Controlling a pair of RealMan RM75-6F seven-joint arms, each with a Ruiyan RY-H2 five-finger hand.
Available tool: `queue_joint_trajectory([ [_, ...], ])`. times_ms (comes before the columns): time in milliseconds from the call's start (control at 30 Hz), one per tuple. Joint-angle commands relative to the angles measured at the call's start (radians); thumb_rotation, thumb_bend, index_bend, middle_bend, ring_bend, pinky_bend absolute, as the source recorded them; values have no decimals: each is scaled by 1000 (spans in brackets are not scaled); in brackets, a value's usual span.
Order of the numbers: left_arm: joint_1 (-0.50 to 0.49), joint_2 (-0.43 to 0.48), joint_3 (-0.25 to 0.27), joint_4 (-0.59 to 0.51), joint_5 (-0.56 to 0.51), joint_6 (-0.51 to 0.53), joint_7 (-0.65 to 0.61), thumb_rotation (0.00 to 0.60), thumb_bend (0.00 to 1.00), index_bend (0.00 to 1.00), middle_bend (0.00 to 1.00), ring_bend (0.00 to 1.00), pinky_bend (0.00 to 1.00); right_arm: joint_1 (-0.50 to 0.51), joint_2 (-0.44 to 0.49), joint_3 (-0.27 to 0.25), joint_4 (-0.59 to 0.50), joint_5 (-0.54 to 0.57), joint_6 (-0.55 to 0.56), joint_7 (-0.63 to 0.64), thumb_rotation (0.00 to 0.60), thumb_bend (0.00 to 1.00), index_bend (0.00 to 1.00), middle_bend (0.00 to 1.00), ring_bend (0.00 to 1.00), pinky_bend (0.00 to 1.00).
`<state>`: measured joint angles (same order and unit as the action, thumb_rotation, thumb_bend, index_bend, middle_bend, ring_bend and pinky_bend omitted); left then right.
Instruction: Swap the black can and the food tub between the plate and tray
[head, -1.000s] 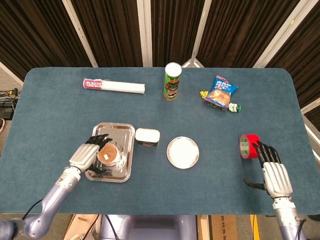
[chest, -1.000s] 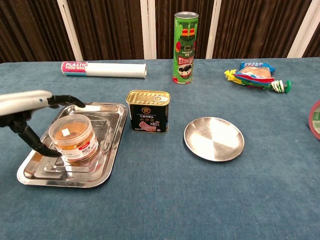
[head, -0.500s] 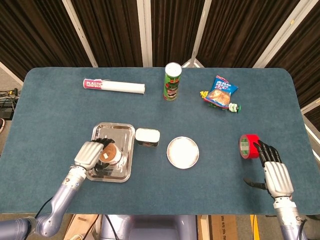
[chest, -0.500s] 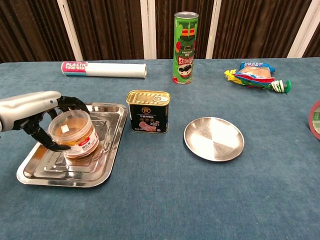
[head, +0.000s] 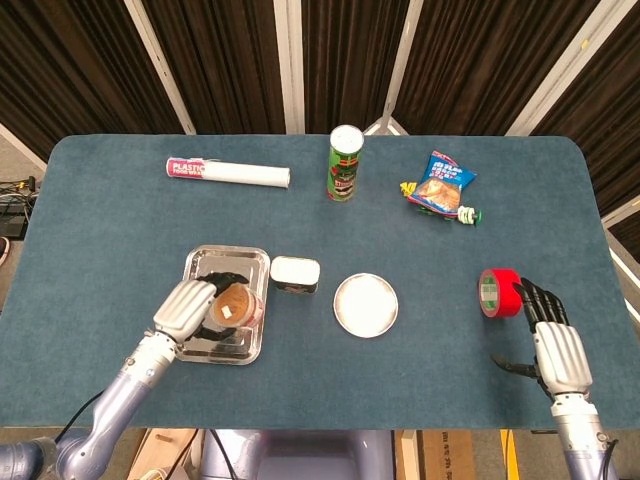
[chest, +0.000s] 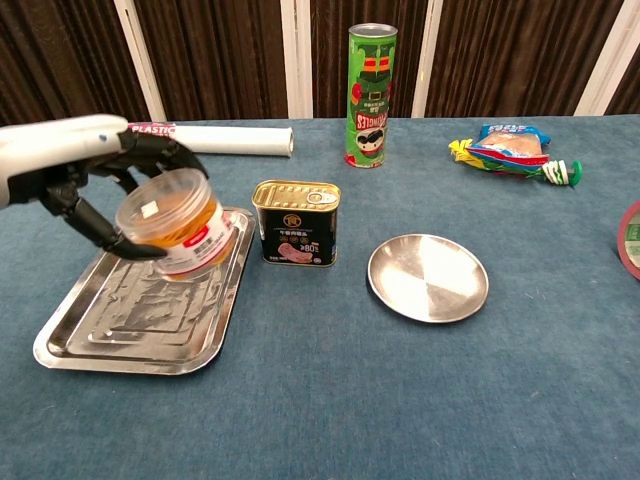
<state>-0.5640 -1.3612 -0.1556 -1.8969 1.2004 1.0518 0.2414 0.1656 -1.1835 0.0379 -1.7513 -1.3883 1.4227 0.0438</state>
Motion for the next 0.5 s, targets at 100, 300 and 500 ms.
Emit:
queue_joint_trajectory([
  [100, -56, -12, -15, -89, -38, -21, 113, 600, 418, 321, 270, 256, 365, -2, 3, 7, 3, 2, -9, 8, 600, 0, 0, 0, 0, 0],
  [300, -170, -202, -31, 21, -261, -41, 304, 600, 405, 319, 248, 244, 361, -9, 9, 16, 8, 3, -9, 28, 600, 0, 0, 0, 0, 0],
  [500, -215, -302, -26, 103, -324, -38, 344, 600, 306, 301, 194, 185, 320, -14, 16, 26, 16, 8, -15, 48, 600, 0, 0, 0, 0, 0],
])
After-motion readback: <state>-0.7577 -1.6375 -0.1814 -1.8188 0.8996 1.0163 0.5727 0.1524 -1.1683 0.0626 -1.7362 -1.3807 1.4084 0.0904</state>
